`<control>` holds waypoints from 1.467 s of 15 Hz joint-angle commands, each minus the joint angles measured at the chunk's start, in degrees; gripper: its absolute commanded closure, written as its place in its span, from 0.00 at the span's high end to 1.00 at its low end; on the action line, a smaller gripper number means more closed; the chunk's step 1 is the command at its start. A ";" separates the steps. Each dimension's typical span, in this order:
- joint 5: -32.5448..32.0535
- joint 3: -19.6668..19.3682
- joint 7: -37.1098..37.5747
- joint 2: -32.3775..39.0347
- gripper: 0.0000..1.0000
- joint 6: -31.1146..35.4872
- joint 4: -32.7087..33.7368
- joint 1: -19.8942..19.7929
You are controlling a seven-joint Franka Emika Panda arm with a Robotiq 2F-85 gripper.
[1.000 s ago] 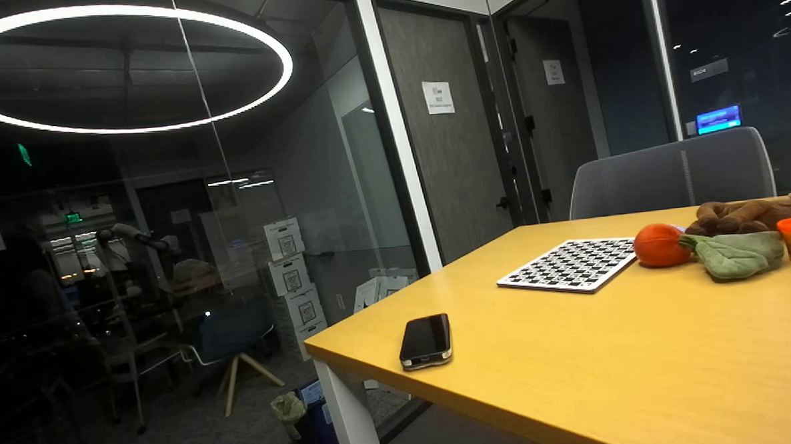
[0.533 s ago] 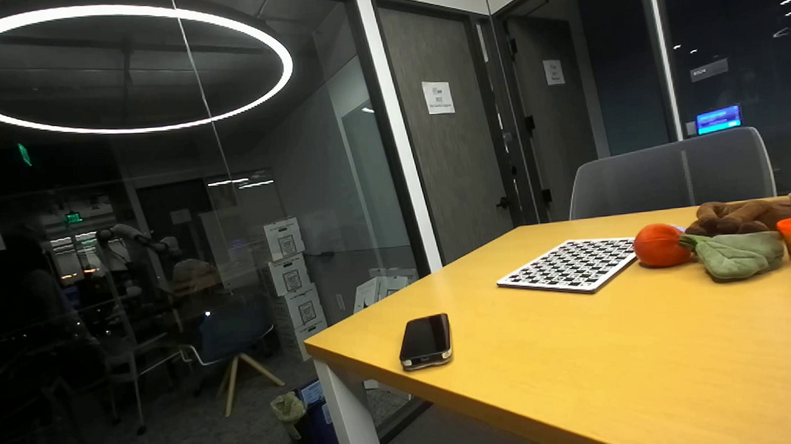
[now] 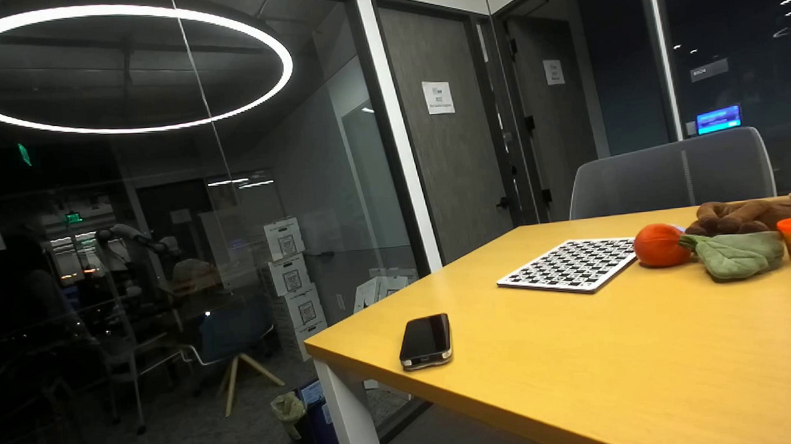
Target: Put the clothes in the plastic bags
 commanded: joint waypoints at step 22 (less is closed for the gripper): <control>-10.89 6.77 13.02 -26.22 0.40 2.01 -0.42 -3.72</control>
